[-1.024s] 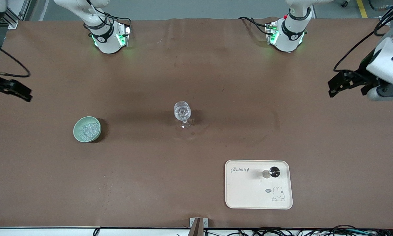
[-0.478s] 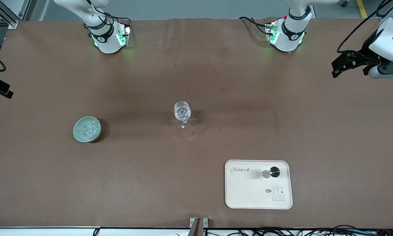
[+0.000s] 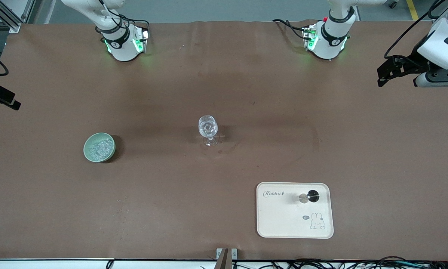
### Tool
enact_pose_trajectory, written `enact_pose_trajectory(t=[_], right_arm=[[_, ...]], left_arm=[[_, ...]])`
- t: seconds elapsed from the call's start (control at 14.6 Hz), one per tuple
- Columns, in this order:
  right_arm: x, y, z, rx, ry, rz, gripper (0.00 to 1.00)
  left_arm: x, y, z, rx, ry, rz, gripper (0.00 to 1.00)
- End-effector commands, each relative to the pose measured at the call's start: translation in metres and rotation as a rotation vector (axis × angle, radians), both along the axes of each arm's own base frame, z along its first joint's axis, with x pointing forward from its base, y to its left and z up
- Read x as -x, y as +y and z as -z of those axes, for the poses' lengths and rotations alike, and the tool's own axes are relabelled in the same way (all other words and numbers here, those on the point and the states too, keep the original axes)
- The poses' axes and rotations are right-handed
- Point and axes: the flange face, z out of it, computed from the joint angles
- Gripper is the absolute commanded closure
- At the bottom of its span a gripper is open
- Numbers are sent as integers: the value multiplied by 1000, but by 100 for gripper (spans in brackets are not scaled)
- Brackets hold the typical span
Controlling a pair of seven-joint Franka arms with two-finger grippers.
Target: Pour wine and add ice with both arms
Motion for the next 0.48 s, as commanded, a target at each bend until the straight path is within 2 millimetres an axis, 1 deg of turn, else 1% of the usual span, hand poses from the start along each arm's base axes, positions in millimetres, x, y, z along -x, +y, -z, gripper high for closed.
enact_pose_trajectory(t=[0.0,0.2,0.41], right_arm=[[12,-5,-2,-28,0,-24,0],[14,-6,-2,-4,20,-26,0],[16,-7,0,7,34,-31,0]], left_arm=[[-2,0,-5,16,-11,11,0],[-4,-1,0,14,3,15,0],[-2,1,-1,14,14,15,0]])
